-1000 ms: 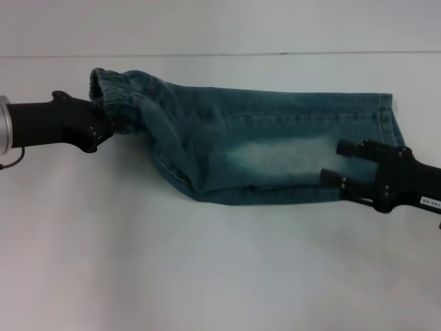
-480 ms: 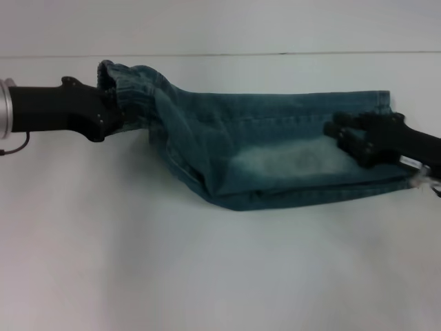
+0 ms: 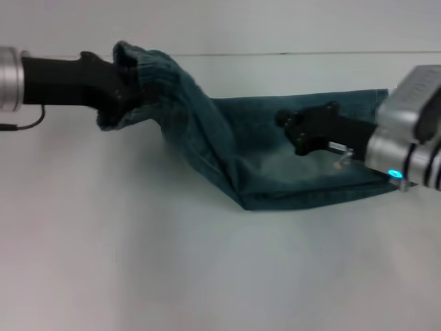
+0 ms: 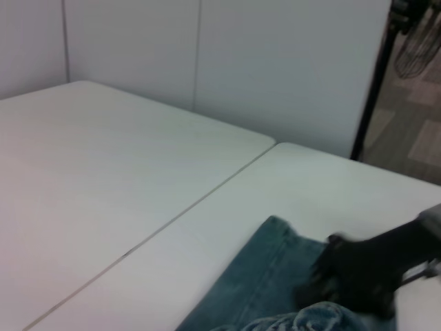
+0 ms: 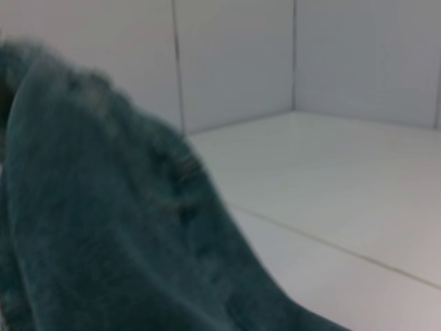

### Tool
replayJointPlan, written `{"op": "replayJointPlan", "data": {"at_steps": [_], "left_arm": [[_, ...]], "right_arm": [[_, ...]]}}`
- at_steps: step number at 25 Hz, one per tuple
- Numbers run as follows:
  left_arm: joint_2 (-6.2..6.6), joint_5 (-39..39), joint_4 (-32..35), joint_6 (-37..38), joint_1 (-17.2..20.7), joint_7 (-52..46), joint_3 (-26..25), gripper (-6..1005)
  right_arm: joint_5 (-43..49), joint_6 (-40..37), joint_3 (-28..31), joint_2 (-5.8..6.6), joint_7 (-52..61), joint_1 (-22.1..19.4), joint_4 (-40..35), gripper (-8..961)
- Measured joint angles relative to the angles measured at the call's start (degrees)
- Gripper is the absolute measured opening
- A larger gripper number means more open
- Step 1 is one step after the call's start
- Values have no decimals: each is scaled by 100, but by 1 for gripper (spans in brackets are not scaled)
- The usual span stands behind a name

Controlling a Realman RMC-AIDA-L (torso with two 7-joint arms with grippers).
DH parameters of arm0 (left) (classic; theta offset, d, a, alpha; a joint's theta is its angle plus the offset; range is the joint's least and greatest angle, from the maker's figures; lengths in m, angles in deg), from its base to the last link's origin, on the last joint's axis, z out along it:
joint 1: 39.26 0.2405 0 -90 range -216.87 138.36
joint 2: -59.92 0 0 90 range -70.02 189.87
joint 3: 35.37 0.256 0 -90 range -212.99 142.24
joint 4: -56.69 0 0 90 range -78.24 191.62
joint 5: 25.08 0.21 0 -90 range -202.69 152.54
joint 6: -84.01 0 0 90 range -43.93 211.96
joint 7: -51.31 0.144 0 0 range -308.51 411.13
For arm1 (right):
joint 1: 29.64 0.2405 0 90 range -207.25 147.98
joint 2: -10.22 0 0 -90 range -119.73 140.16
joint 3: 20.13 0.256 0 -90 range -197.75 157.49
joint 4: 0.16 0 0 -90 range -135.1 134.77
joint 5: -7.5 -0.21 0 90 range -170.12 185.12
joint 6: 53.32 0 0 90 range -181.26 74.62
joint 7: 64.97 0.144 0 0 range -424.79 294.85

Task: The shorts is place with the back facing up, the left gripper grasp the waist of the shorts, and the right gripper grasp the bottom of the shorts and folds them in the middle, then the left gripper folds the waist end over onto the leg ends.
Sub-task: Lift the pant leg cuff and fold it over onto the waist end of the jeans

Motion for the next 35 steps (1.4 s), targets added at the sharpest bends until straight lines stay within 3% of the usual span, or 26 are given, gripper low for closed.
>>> {"op": "replayJointPlan", "data": {"at_steps": [7,16,26,30,35], "left_arm": [[28,-2,25,234,-368,-453,19,71],[-76,-7,75,472,-871,-1178,44,70],[-152,39,146,161,-923,-1431,593,71],[-191,41,117,-88,-873,-1433,905,69],[-192,48,-10,-298,-878,-1425,1148,69]], "right_arm": [[-6,252,-323,-25,12,349,295,-2],[5,377,-800,-50,-119,678,630,-1],[18,-11,-1328,-55,-180,775,925,-1],[-36,-191,-1285,-15,-187,545,826,-1],[-261,-870,-1126,57,58,-431,-200,-2]]}}
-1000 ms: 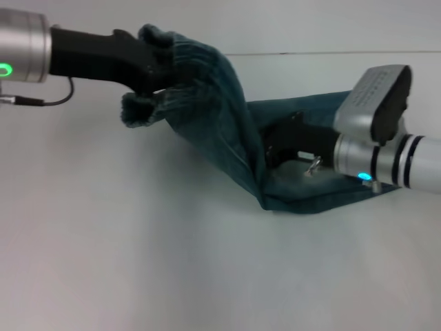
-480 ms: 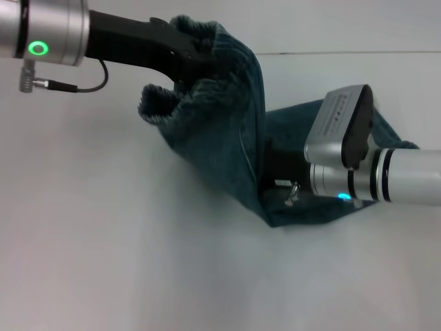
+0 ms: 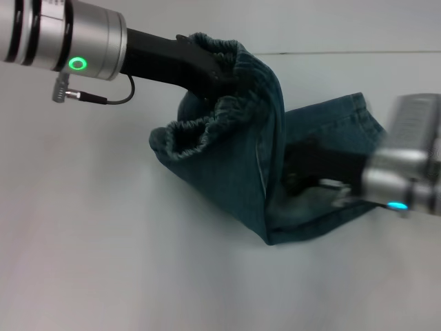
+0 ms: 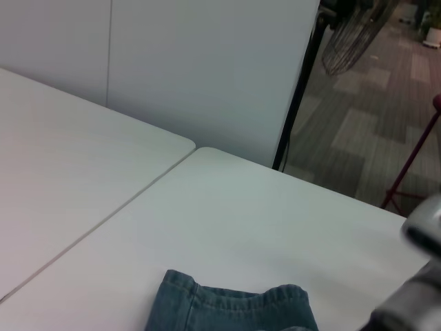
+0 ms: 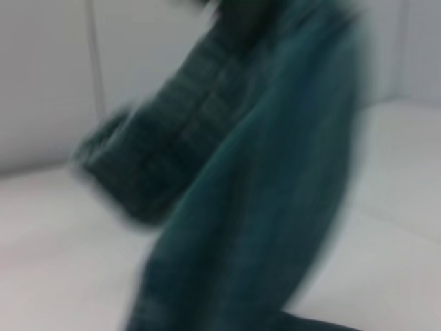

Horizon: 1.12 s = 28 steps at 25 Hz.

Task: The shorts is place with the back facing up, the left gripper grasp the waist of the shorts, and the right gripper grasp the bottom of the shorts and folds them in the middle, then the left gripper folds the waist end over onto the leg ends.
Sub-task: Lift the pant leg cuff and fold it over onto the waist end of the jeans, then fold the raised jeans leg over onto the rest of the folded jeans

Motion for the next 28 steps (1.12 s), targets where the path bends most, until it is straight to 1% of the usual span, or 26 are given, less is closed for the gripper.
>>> {"op": "replayJointPlan", "data": {"at_steps": [3,6,7,10,12,15,18,20,21,23,26,28], "left_arm": [[4,3,-60,-115,-40,0,151,69],[1,5,-210,-283,-166,1,397,69],[-3,5,-277,-340,-224,1,507,68],[-19,6,-648,-659,-527,11,939,68],[-26,-13,-1018,-1013,-817,29,1348,68],[-74,-66,-1487,-1570,-1242,38,1972,68],[-105,-390,-1950,-2420,-1680,38,2846,68],[-105,-568,-2132,-2778,-1870,37,3233,69],[-105,-607,-2193,-2975,-1942,26,3368,69],[-104,-627,-2238,-3193,-1991,12,3455,113],[-89,-629,-2270,-3290,-1972,41,3453,179],[-76,-614,-2302,-3311,-1947,65,3434,250]], "right_arm": [[-144,-526,30,23,392,-780,-856,-2],[-164,-1021,141,29,670,-1369,-1505,-2],[-166,-1176,196,30,741,-1528,-1634,-2],[-165,-1556,342,38,864,-1828,-1780,-2],[-159,-1753,411,41,879,-1946,-1786,-2],[-135,-1955,448,33,873,-2033,-1748,-2],[-105,-2051,409,20,877,-2051,-1680,-1],[-32,-2102,404,27,922,-2058,-1626,-1],[39,-2122,418,33,982,-2066,-1621,-1],[245,-2182,439,58,1118,-2107,-1676,0],[515,-2439,452,135,1201,-2206,-1759,1],[630,-2602,458,190,1267,-2265,-1850,2]]}}
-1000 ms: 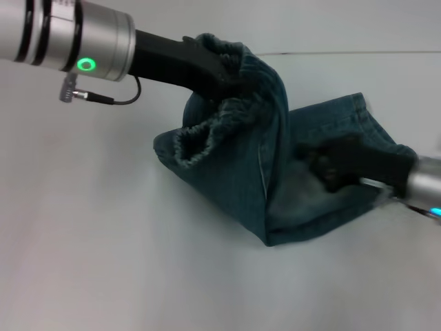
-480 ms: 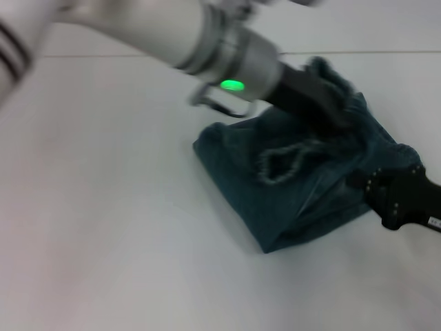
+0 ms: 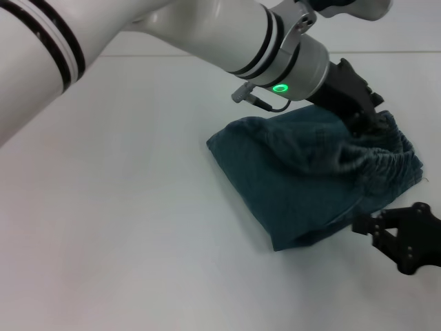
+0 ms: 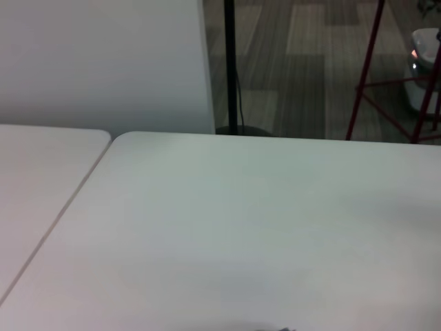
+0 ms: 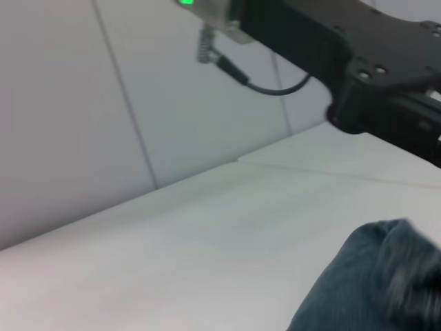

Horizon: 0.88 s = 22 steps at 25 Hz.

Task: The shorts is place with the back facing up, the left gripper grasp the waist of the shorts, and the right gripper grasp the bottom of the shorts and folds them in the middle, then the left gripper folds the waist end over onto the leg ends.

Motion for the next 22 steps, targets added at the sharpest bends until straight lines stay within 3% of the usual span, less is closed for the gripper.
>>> {"op": "replayJointPlan", "data": {"at_steps": [3,6,13,17,20,22], "left_arm": [[12,16,22,20,94,62,-9,356],[22,-19,312,112,453,229,-155,431],[16,-1005,1252,992,2207,1486,-1228,569],[-24,-1759,1029,1963,3114,2750,-2116,699],[-15,-1921,769,2298,3325,3101,-2471,836],[20,-2033,411,2638,3505,3490,-2892,856]], "right_arm": [[53,-148,47,42,170,-77,-237,3],[67,-324,142,51,335,-102,-491,10],[121,-634,271,6,1439,-115,-1979,84],[319,-858,250,-20,2344,29,-3229,147],[712,-1091,238,-74,3102,278,-4341,278],[1065,-1269,220,-80,3592,515,-5009,365]]}}
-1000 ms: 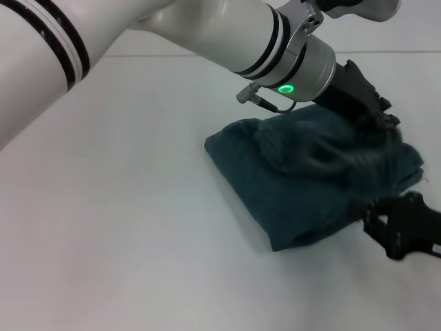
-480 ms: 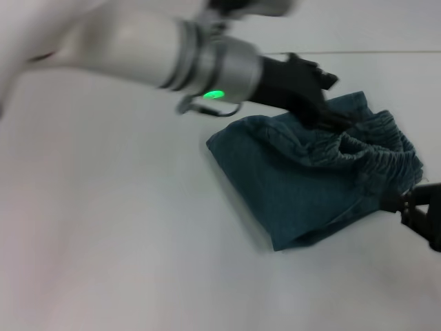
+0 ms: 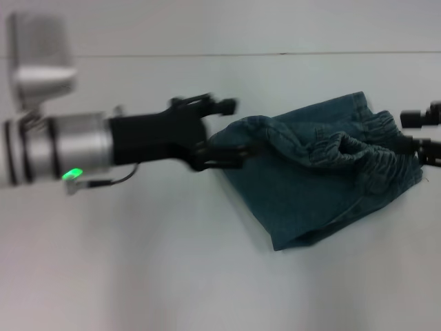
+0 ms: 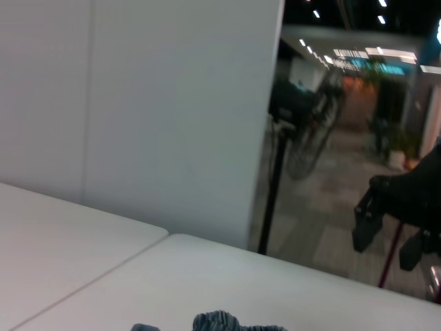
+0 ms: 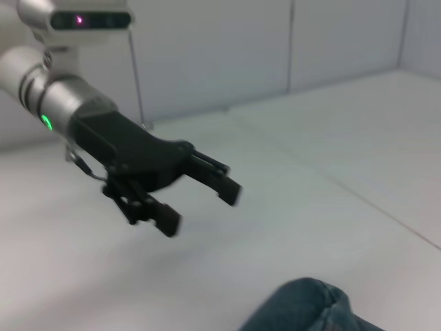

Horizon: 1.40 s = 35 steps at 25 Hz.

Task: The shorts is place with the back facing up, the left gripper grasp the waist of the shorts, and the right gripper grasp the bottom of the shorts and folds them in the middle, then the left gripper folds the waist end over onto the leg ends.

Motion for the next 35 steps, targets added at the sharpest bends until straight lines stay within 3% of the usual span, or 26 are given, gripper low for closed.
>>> {"op": "replayJointPlan", "data": {"at_steps": [6,9,13,20,29,35], "left_arm": [[23,30,-561,352,396,709,-761,884],[24,47,-611,368,585,775,-874,883],[23,48,-651,377,636,784,-882,882],[22,55,-734,382,678,806,-892,880],[12,55,-748,379,703,821,-977,877],[5,55,-764,369,727,831,-991,875]], "right_arm": [[1566,-701,-161,123,935,1262,-581,501],[2695,-792,-454,49,1077,1876,-576,570],[3847,-594,-1174,-94,1272,2329,-410,690],[4015,539,-2576,-133,1800,2262,71,931],[4118,1676,-3542,-139,2102,2210,810,931],[4247,1909,-3726,-126,2097,2287,1161,918]]}}
